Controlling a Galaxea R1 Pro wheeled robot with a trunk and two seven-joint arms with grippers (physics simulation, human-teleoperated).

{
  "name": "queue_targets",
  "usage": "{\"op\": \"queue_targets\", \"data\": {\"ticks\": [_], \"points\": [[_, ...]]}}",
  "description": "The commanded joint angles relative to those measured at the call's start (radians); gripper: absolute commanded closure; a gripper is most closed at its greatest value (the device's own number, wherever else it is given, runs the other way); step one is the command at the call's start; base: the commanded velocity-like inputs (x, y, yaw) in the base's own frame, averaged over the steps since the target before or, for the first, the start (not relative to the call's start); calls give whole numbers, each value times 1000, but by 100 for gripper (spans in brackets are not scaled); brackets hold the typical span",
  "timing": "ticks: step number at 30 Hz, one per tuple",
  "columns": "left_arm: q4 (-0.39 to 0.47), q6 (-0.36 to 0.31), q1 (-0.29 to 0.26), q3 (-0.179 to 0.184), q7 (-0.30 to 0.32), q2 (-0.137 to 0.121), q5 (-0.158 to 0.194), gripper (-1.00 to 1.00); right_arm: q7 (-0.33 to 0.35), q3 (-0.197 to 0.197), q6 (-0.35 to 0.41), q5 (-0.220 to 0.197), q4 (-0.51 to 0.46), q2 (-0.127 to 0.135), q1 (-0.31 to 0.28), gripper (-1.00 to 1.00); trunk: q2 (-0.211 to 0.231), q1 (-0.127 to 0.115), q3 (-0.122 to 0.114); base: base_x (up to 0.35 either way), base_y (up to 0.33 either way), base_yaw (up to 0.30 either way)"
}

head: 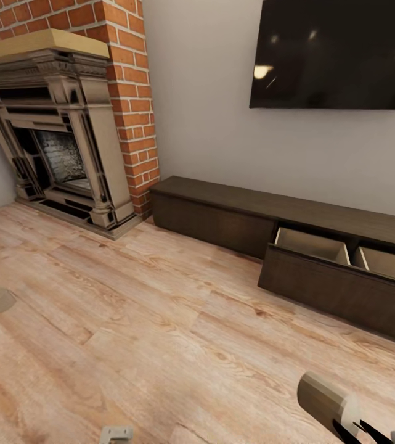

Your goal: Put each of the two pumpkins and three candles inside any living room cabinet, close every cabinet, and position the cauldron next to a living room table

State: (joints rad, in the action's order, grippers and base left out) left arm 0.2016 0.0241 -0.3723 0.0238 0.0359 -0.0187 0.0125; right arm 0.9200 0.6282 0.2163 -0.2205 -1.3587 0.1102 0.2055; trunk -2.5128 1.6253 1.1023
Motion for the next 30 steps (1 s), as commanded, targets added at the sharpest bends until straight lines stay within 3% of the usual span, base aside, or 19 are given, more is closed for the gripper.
{"op": "queue_targets", "data": {"ticks": [1, 6, 11, 13, 18, 22, 30], "points": [[-1, 7, -1, 3, 2, 0, 1, -100, 15, -1, 15, -15, -5, 0, 0, 100, 0, 0, 1, 0, 0, 0], [-1, 13, -1, 3, 2, 0, 1, -100, 79, -3, 31, -19, -68, 1, -1, 100, 0, 0, 1, 0, 0, 0], [-1, 15, -1, 3, 2, -1, 3, -100, 150, -15, 160, -24, -171, 5, -6, 100, 0, 0, 1, 0, 0, 0], [-1, 16, -2, 3, 2, -1, 3, -100, 160, -54, 213, -23, -189, 6, -20, 100, -1, 0, 5, 0, 0, 0], [-1, 17, -1, 3, 2, -1, 3, -100, 164, -178, 245, -19, -208, 11, -58, 100, -2, 3, 24, 0, 0, 0], [-1, 32, -1, 3, 2, -2, 4, -100, 167, -210, 250, -19, -217, 14, -67, 100, -2, 4, 35, 0, 0, 0], [0, 49, -2, 4, 2, -3, 3, -100, 168, -222, 251, -19, -222, 15, -70, 100, -2, 4, 35, 0, 0, 0]]}}
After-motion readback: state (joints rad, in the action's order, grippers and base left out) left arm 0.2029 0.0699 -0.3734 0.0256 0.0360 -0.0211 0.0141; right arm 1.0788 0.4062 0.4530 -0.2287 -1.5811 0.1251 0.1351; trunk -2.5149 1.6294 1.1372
